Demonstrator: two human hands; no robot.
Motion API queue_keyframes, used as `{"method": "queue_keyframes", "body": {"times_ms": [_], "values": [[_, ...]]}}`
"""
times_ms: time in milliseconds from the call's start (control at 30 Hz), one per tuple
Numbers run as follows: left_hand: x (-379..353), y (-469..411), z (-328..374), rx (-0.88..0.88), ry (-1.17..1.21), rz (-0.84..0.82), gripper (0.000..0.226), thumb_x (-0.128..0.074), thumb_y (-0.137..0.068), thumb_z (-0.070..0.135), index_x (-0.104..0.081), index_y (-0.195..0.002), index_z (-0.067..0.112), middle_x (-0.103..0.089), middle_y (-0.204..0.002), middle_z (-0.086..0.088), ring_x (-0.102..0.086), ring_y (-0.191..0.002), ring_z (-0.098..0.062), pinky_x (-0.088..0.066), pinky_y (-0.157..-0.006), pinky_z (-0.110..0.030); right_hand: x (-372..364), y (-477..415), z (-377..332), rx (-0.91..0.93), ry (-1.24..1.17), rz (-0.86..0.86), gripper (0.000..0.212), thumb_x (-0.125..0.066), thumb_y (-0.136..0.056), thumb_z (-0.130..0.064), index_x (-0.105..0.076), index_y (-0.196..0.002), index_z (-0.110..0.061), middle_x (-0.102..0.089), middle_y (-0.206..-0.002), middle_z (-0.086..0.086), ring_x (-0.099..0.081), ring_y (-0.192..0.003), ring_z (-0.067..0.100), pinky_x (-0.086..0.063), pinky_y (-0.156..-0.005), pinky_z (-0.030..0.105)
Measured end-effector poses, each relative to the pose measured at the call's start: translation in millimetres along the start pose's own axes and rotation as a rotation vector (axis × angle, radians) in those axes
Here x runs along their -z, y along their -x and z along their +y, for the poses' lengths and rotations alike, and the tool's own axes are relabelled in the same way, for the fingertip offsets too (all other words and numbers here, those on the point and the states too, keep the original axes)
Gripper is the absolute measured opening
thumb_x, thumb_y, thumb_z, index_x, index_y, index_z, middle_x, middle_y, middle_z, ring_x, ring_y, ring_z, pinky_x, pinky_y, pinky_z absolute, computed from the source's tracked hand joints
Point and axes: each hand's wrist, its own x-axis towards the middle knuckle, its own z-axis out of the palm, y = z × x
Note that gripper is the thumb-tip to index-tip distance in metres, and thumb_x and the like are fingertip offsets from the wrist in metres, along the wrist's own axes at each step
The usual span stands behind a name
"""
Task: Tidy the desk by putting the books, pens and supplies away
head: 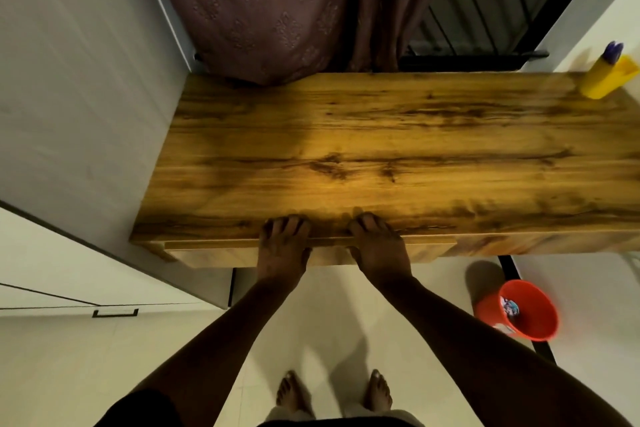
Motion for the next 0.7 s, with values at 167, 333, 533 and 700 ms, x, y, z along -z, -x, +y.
{"method": "queue_keyframes", "body": {"times_ms": [167,333,533,700], "values": [[2,-4,9,0.037,-0.056,-0.004,0.053,-0.078,-0.078,0.033,-0.055,-0.125,0.026,-0.054,-0.125,0.000,-0.050,-0.118,-0.031,-0.042,-0.097,-0.049,-9,-4,-2,-0.033,0.030,0.069,0.036,-0.069,-0.090,-0.029,-0.060,-0.125,-0.025,-0.060,-0.126,0.004,-0.060,-0.114,0.031,-0.056,-0.087,0.044],[2,-7,13,0.052,-0.073,0.001,0.047,-0.076,-0.080,0.030,-0.057,-0.123,0.025,-0.056,-0.123,-0.001,-0.052,-0.111,-0.031,-0.043,-0.091,-0.049,-7,-7,-5,-0.031,0.042,0.133,0.024,-0.055,-0.097,-0.025,-0.061,-0.120,-0.025,-0.062,-0.116,0.003,-0.061,-0.105,0.030,-0.056,-0.076,0.043],[11,-12,15,0.063,-0.048,-0.074,0.064,-0.080,-0.074,0.033,-0.053,-0.131,0.021,-0.052,-0.131,-0.005,-0.050,-0.115,-0.032,-0.045,-0.091,-0.048,0,-4,-6,-0.050,0.005,0.064,0.035,-0.053,-0.094,-0.033,-0.056,-0.128,-0.025,-0.059,-0.123,0.002,-0.057,-0.112,0.029,-0.053,-0.082,0.041],[29,-25,19,0.119,0.114,-0.126,0.061,-0.063,-0.080,0.052,-0.050,-0.134,0.026,-0.055,-0.131,0.000,-0.054,-0.119,-0.026,-0.050,-0.092,-0.044,22,-16,-10,-0.095,-0.033,-0.089,0.059,-0.044,-0.094,-0.056,-0.050,-0.143,-0.025,-0.059,-0.139,0.004,-0.055,-0.127,0.029,-0.047,-0.099,0.042]]}}
